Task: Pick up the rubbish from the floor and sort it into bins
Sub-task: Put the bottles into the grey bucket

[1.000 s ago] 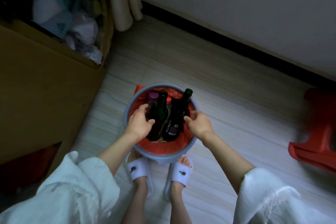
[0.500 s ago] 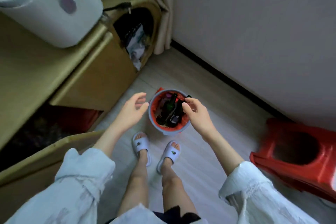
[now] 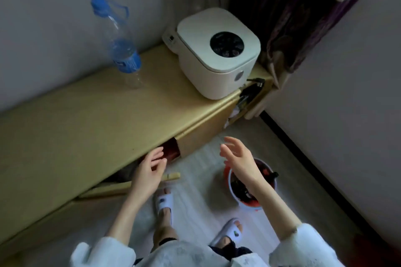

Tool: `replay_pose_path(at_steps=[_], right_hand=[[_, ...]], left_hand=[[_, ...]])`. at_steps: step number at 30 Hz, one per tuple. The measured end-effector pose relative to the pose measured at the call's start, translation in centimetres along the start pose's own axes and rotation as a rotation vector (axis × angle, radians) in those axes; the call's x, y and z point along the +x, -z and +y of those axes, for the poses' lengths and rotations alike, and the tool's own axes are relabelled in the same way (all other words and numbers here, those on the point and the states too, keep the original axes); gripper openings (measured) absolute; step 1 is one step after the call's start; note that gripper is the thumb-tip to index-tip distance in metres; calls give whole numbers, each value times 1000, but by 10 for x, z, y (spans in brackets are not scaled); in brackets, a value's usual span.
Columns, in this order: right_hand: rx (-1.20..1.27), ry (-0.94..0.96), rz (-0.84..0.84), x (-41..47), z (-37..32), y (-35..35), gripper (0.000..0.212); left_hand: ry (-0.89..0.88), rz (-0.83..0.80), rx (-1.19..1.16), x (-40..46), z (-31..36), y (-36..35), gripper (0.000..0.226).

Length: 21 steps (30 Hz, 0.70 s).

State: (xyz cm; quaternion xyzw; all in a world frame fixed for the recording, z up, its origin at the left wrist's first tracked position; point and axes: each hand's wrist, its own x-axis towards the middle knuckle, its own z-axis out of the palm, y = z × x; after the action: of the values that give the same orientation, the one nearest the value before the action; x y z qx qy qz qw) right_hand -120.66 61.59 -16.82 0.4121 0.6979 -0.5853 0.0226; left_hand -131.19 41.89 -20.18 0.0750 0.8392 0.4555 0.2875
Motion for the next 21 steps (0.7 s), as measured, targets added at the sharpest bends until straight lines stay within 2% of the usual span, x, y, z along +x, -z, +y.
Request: replay_pose_path(at_steps=[5,7,9,11,17,19,21], right_hand=[[-57,60,-113,43,-84,-102,43],[-143,86,-189,60,-119,-141,47],[-227,124,-193,80,-151,-169,53],[-271,193,-132,102,-180,-184,64],[-496,544,268,153,-271,-202,99],[-593,635,298,170,-292,-209,104],[-645,638,266,186,-305,-214,99]], left_hand=[[47,82,-7,63,-23,92,36],[33,124,-16,90,-23,125,37],[17,142,-45,115,-23,153,37],[6,145,-76,134,-21,169,36],[-6,151,-112,167,-17,199,34],[-10,178,-129,175,-15,206,34],[-16,198,-129,181,-12,210,34]])
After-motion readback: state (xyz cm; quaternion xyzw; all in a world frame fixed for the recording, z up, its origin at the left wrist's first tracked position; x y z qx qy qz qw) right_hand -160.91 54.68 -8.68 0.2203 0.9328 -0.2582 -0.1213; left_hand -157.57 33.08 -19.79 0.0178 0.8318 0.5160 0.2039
